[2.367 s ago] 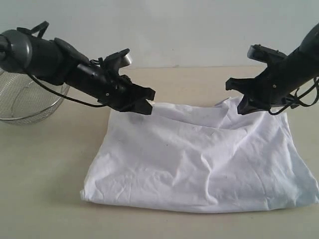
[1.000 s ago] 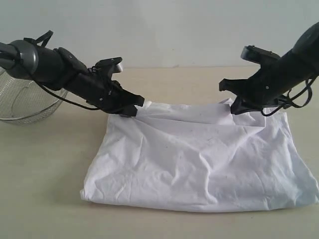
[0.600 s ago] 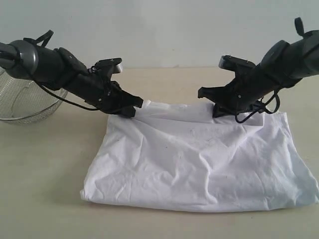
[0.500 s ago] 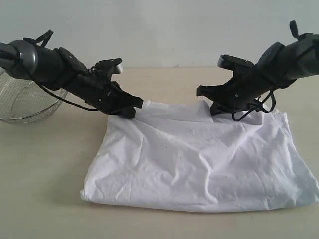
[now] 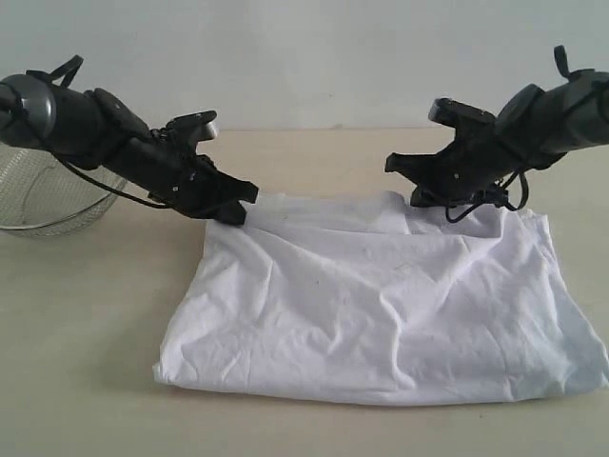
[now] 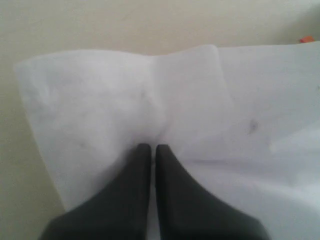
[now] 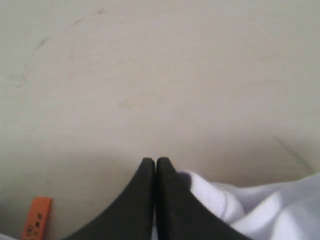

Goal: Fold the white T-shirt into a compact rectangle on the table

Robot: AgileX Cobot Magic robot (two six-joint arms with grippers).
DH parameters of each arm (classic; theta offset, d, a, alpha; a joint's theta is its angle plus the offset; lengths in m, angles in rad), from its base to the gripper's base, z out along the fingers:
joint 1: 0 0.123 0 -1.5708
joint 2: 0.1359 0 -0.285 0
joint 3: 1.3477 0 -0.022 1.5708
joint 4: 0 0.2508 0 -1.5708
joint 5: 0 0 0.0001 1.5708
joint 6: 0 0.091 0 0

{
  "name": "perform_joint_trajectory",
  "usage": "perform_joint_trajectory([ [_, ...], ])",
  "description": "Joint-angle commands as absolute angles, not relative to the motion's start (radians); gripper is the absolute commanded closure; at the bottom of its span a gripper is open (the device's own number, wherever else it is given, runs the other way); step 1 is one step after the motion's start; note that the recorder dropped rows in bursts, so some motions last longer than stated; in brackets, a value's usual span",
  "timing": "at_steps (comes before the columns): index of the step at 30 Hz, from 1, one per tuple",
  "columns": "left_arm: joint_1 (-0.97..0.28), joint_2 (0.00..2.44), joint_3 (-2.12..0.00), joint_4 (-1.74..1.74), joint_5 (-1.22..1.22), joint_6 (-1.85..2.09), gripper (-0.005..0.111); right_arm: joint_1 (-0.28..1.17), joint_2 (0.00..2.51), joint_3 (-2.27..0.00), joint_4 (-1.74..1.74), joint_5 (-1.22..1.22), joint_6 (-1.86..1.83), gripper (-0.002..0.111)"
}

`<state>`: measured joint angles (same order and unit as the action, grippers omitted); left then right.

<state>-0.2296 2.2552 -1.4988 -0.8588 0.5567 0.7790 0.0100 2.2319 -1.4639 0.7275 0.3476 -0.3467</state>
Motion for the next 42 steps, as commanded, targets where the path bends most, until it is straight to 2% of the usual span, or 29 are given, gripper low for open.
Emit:
perform_joint_trajectory([
  [1, -0.221, 2.234, -1.5, -0.851, 0.645, 0.77, 0.102, -0.029, 2.112, -1.468, 0.721, 0.416, -0.356, 0.108],
  [5, -0.221, 2.17, -1.5, -0.872, 0.691, 0.782, 0.102, -0.069, 2.022, -1.457, 0.648, 0.589, -0.336, 0.108],
  [9, -0.223, 2.187, -1.5, -0.908, 0.715, 0.804, 0.102, -0.113, 1.948, -1.287, 0.521, 0.682, -0.256, 0.108],
  [14, -0.223, 2.208, -1.5, -0.944, 0.707, 0.835, 0.102, -0.111, 1.846, -1.081, 0.493, 0.655, -0.263, 0.108],
  [26, -0.223, 2.231, -1.5, -0.972, 0.708, 0.857, 0.102, -0.111, 1.852, -1.078, 0.384, 0.695, -0.226, 0.108],
  [42, -0.223, 2.241, -1.5, -0.985, 0.701, 0.857, 0.102, -0.111, 1.945, -1.04, -0.069, 0.688, 0.128, 0.108],
])
